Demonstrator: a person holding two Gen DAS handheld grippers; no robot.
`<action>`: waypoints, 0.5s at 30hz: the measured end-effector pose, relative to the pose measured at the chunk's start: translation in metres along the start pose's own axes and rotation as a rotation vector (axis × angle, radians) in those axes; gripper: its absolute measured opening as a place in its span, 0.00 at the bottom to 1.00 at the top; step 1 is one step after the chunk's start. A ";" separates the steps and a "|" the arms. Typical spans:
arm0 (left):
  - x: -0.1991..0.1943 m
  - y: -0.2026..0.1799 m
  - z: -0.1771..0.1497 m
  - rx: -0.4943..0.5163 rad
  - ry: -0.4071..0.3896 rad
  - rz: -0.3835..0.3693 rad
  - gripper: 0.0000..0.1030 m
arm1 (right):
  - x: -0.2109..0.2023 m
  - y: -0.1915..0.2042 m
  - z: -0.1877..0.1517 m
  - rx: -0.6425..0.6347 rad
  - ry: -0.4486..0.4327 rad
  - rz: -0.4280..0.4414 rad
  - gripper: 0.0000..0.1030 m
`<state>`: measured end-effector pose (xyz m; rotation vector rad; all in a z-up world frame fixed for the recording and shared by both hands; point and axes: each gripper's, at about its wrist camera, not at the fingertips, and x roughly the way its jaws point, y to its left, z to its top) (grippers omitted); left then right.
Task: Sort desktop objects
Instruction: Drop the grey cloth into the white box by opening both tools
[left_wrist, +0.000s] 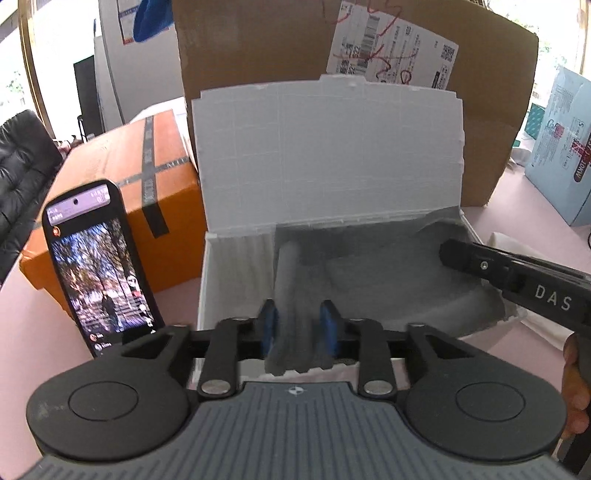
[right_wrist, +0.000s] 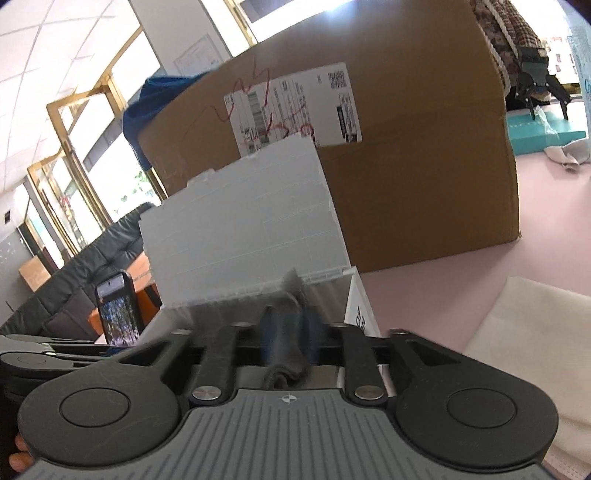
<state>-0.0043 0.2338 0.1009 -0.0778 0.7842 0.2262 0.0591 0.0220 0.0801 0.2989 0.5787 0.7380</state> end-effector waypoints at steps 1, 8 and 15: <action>-0.002 0.001 0.001 -0.005 -0.013 -0.004 0.68 | -0.003 0.000 0.000 0.008 -0.024 0.015 0.51; -0.012 0.003 0.003 -0.019 -0.087 -0.015 0.80 | -0.017 0.011 0.002 -0.059 -0.112 0.016 0.71; -0.010 -0.005 0.001 0.005 -0.096 -0.037 0.81 | -0.018 0.009 0.003 -0.036 -0.119 0.038 0.82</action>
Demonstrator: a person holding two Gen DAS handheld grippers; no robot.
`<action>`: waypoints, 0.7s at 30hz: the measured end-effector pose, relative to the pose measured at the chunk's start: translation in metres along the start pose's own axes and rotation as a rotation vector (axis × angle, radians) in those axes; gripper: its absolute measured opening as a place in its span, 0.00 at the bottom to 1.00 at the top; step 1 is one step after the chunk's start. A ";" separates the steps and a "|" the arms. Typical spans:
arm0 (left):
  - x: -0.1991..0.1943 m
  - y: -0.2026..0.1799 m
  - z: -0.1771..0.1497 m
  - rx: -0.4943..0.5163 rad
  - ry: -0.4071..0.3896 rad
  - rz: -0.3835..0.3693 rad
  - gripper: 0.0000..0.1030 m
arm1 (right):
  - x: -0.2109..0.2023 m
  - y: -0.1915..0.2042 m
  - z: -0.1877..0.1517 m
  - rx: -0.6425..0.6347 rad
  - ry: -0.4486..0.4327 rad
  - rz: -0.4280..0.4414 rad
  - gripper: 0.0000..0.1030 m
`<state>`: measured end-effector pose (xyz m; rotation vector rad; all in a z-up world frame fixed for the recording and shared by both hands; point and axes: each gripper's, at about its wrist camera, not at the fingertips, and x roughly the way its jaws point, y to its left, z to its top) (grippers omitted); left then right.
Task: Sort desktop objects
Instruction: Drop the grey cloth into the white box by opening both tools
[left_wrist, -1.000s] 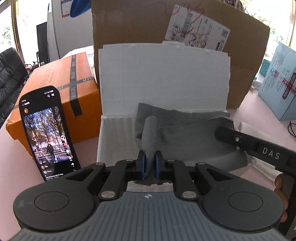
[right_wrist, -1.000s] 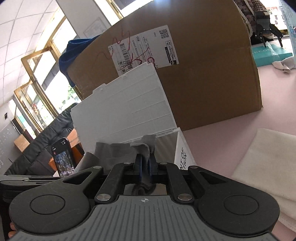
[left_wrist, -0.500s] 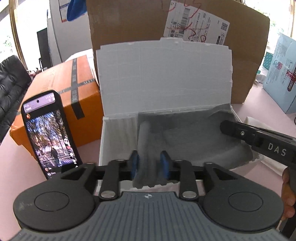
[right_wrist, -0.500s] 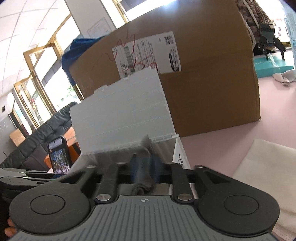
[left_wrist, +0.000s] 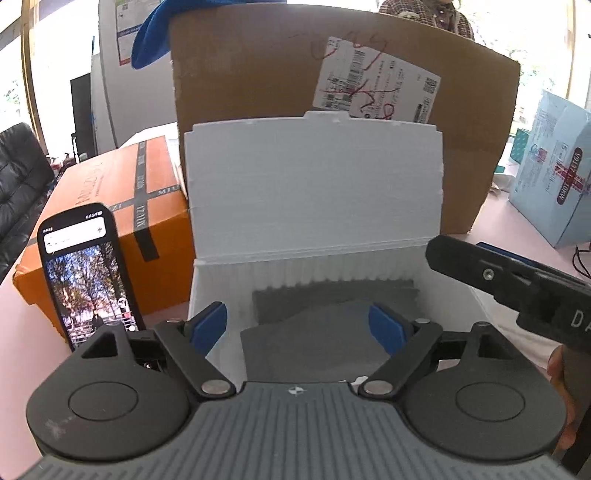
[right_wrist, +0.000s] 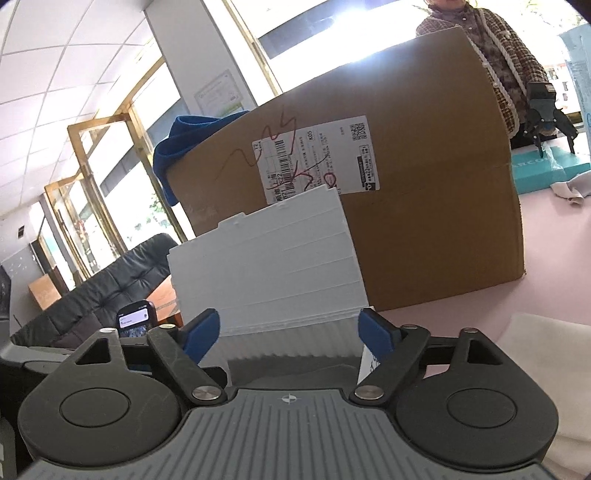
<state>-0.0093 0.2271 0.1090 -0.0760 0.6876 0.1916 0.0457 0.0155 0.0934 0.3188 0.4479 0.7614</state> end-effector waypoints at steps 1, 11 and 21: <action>-0.001 -0.001 0.000 0.006 -0.007 0.000 0.81 | -0.001 0.000 0.000 0.004 -0.007 0.000 0.84; -0.008 -0.013 -0.004 0.058 -0.107 -0.014 0.86 | -0.004 0.002 -0.004 0.028 -0.095 0.005 1.00; -0.007 -0.024 -0.011 0.094 -0.136 -0.055 0.86 | -0.006 0.000 -0.006 0.043 -0.109 -0.014 1.00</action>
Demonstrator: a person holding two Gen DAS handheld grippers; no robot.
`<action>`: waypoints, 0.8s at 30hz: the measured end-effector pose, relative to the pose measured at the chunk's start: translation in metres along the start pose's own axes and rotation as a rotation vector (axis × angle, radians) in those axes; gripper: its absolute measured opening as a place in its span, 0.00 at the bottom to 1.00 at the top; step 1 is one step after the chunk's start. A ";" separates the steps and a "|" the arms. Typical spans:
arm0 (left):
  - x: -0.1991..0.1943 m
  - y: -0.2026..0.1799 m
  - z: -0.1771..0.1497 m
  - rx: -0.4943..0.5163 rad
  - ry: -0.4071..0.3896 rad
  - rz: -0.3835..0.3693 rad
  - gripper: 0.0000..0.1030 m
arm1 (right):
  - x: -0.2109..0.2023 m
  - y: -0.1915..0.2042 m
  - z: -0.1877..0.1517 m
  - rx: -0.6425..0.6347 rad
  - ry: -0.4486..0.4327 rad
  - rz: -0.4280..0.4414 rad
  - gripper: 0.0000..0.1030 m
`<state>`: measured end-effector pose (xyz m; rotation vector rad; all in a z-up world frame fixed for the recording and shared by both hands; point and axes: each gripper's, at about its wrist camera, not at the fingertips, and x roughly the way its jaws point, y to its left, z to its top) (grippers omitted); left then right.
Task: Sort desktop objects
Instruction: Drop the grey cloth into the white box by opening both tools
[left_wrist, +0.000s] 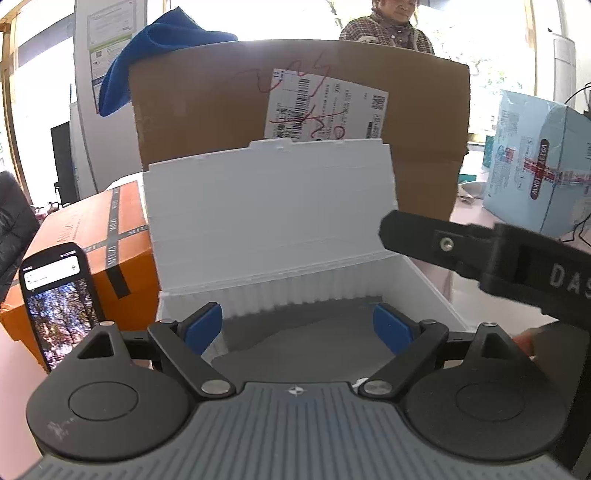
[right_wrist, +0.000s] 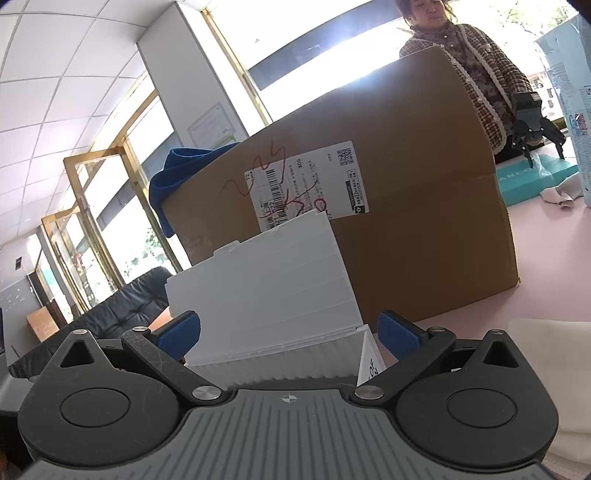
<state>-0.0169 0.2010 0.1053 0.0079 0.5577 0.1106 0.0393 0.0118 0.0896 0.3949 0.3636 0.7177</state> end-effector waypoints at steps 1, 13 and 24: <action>-0.001 -0.001 -0.001 0.001 -0.005 -0.008 0.86 | 0.000 0.000 0.000 0.001 -0.001 -0.004 1.00; -0.012 -0.015 -0.006 -0.004 -0.107 -0.129 0.86 | -0.037 -0.008 0.007 0.008 -0.060 -0.087 1.00; -0.018 -0.069 0.015 -0.019 -0.126 -0.200 0.86 | -0.110 -0.069 0.018 0.118 -0.127 -0.256 1.00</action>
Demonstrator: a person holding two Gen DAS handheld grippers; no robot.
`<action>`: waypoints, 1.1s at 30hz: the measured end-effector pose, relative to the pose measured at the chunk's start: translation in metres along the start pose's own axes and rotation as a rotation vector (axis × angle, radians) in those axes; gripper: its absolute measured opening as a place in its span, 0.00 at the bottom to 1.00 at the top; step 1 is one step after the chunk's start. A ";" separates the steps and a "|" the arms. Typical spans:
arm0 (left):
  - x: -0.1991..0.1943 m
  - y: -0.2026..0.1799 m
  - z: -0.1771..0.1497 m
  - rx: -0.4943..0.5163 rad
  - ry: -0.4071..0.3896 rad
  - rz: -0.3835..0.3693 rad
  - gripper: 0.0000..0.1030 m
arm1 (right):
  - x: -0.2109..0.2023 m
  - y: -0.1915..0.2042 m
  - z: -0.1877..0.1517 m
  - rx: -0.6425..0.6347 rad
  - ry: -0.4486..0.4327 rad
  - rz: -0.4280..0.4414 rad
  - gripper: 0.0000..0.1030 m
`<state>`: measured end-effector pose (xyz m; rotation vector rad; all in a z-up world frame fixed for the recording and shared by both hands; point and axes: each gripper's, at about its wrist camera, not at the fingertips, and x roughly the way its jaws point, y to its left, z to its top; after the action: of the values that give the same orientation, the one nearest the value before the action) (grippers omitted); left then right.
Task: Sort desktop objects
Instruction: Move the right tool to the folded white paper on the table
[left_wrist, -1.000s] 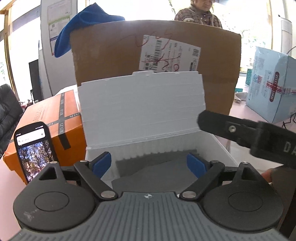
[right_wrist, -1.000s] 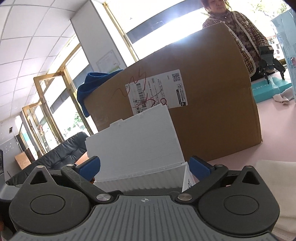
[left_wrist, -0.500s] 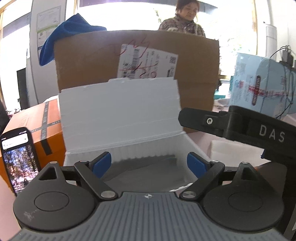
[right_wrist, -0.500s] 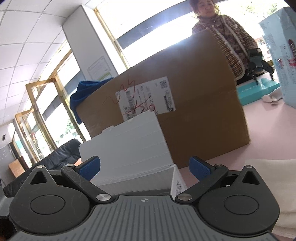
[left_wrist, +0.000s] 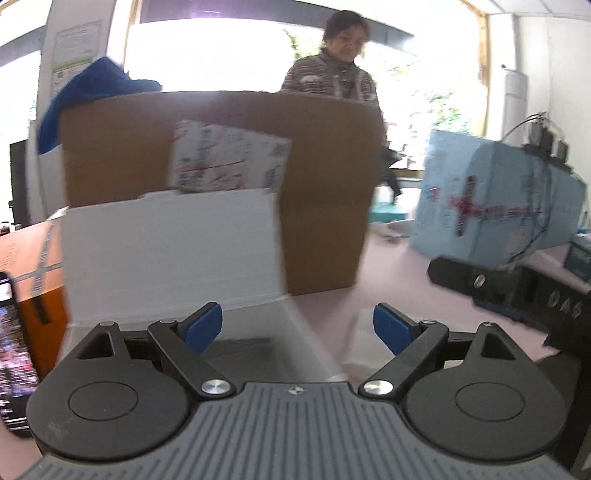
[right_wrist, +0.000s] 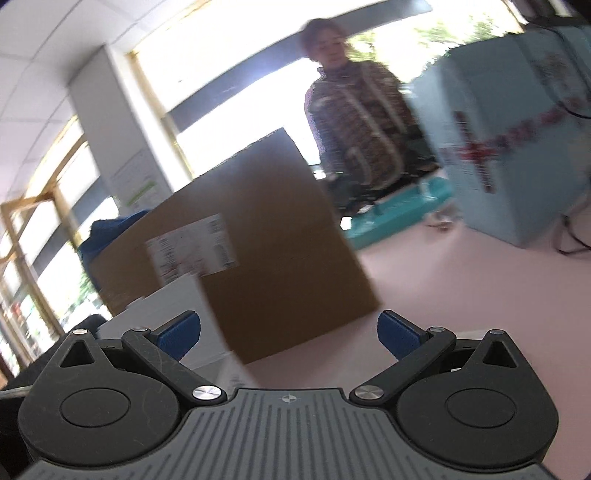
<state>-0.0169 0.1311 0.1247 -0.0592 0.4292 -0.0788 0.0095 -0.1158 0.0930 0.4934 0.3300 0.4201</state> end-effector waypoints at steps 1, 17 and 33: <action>0.002 -0.008 0.002 -0.003 0.002 -0.018 0.86 | -0.006 -0.008 0.002 0.019 -0.008 -0.011 1.00; 0.096 -0.101 -0.002 0.001 0.130 -0.113 0.86 | -0.049 -0.104 0.014 0.122 -0.042 -0.242 1.00; 0.169 -0.062 -0.037 -0.175 0.361 -0.078 0.86 | 0.038 -0.137 0.008 0.244 0.231 -0.311 0.99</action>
<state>0.1171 0.0532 0.0253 -0.2360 0.7943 -0.1293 0.0877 -0.2106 0.0215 0.6215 0.6769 0.1333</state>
